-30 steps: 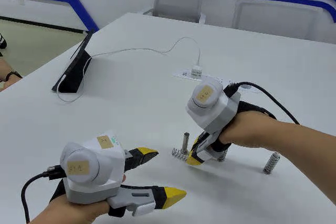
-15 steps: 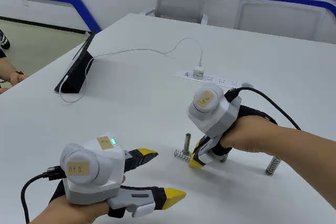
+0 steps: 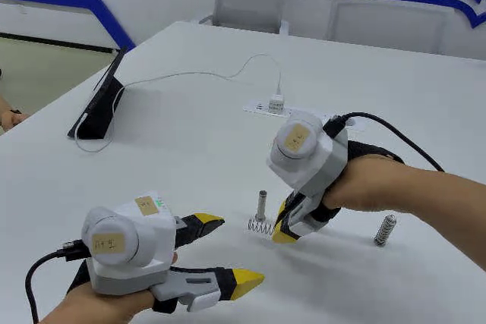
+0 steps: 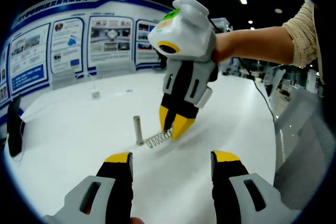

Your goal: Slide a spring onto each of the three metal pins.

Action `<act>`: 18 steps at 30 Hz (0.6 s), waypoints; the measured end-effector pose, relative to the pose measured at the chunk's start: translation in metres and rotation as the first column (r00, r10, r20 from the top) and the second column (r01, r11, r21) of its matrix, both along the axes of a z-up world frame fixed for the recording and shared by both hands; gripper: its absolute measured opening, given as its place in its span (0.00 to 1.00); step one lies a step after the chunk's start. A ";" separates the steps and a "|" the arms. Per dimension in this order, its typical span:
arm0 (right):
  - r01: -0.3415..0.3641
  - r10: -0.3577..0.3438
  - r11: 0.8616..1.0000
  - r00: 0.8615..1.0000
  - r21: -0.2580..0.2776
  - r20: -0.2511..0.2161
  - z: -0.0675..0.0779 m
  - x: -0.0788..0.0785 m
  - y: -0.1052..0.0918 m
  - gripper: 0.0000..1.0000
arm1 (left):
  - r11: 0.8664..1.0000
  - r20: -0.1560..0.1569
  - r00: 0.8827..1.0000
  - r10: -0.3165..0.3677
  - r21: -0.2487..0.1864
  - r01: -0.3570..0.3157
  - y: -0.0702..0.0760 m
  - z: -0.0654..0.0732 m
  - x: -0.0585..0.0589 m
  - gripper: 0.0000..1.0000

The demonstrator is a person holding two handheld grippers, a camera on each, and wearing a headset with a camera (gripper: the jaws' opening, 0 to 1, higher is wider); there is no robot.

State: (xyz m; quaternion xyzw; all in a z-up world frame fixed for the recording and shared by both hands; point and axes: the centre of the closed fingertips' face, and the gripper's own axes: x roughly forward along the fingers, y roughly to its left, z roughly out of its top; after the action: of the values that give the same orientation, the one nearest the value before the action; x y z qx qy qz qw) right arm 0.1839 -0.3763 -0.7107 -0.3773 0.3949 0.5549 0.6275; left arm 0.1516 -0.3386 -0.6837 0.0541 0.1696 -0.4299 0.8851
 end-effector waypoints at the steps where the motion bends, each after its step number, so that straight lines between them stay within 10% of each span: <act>1: -0.008 0.008 1.000 1.000 -0.005 0.001 0.001 -0.002 -0.002 0.12 | 1.000 0.002 1.000 -0.003 0.001 0.003 -0.001 0.000 0.000 0.61; 18: -0.185 0.185 0.983 0.983 -0.002 -0.015 0.026 -0.040 -0.011 0.12 | 0.994 0.032 0.993 -0.111 0.021 0.111 -0.022 0.004 -0.011 0.41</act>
State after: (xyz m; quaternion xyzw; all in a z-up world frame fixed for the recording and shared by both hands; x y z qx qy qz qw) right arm 0.1434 -0.3873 -0.6850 -0.4093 0.3635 0.6130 0.5697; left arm 0.1404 -0.3607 -0.6801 0.0791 0.1557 -0.4759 0.8620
